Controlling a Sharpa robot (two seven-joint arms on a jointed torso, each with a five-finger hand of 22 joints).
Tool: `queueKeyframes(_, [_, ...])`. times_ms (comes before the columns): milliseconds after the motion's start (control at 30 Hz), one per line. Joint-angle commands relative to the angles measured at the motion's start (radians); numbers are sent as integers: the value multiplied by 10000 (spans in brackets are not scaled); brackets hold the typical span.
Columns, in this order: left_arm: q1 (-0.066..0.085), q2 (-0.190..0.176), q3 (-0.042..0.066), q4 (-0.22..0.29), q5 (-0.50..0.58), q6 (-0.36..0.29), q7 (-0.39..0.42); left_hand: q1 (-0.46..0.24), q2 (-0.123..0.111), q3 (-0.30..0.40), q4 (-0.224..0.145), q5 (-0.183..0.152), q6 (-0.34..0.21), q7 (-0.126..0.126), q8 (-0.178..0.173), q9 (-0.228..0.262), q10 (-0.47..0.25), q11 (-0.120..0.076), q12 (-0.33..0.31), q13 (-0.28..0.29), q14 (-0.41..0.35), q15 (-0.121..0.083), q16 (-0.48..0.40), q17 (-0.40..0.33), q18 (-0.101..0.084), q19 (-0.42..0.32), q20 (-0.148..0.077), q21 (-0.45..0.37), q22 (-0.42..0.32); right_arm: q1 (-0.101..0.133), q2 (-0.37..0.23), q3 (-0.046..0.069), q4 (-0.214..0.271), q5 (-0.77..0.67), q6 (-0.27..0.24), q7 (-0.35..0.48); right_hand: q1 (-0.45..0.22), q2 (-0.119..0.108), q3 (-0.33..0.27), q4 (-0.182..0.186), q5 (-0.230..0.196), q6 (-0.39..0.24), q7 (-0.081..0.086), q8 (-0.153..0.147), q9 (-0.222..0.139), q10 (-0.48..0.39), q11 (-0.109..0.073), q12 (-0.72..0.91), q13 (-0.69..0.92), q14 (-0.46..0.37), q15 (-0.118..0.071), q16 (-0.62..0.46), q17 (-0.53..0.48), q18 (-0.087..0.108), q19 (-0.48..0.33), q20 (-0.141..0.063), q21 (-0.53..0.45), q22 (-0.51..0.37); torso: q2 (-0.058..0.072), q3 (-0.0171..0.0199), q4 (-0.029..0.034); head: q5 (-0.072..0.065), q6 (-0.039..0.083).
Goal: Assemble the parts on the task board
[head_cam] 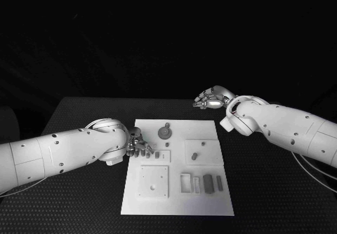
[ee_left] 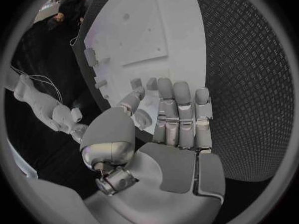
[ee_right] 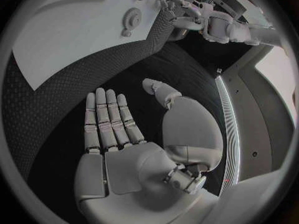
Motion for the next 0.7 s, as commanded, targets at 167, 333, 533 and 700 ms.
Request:
queueKeyframes(167, [-52, -118, 77, -230, 1095, -1275, 204, 65, -199, 39, 86, -35, -259, 122, -103, -24, -188, 36, -47, 42, -136, 39, -98, 10, -71, -87, -1015, -87, 178, -10, -27, 1, 26, -5, 89, 54, -23, 1, 20, -51, -53, -84, 326, 23, -12, 70, -5, -60, -8, -84, 19, 45, -16, -76, -46, 14, -39, 18, 1, 12, 0, -31, 31])
queueKeyframes(333, [-51, -131, 286, -452, 2129, -2129, 947, 125, -289, 164, 166, 2, -1013, 494, -465, -84, -1108, 405, -694, -262, -935, 497, -700, -256, -149, -713, -632, -560, 83, -18, -37, 1, 25, -5, 100, 51, -26, 2, 21, -51, -53, -84, 327, 23, -13, 72, -5, -61, -7, -84, 20, 47, -20, -76, -45, 14, -41, 21, -1, 12, -16, -51, 68])
queueKeyframes(533, [-54, -74, 288, -464, 2406, -3269, 3127, 972, -232, 436, -322, 206, -1383, 842, -612, -148, -2232, 834, -1556, -874, -1936, 1156, -1269, -549, -139, -1582, 28, -1085, 129, -18, -52, 0, 30, -4, 104, 54, -28, 4, 22, -51, -53, -83, 327, 25, -14, 73, -5, -62, -7, -84, 20, 50, -24, -76, -43, 15, -43, 23, -2, 11, 10, -97, 99])
queueKeyframes(700, [-66, 81, 229, -391, -256, -3989, 4501, 2768, -232, 1051, -1335, 395, -1336, 884, -499, -110, -2415, 963, -1809, -1324, -1832, 1165, -1139, -564, -73, -1295, 66, -1046, 168, -21, -56, 0, 18, -4, 107, 56, -24, 14, 28, -53, -53, -79, 326, 28, -14, 77, -7, -63, -6, -82, 19, 54, -29, -75, -40, 14, -46, 26, 7, -5, 13, -106, 146])
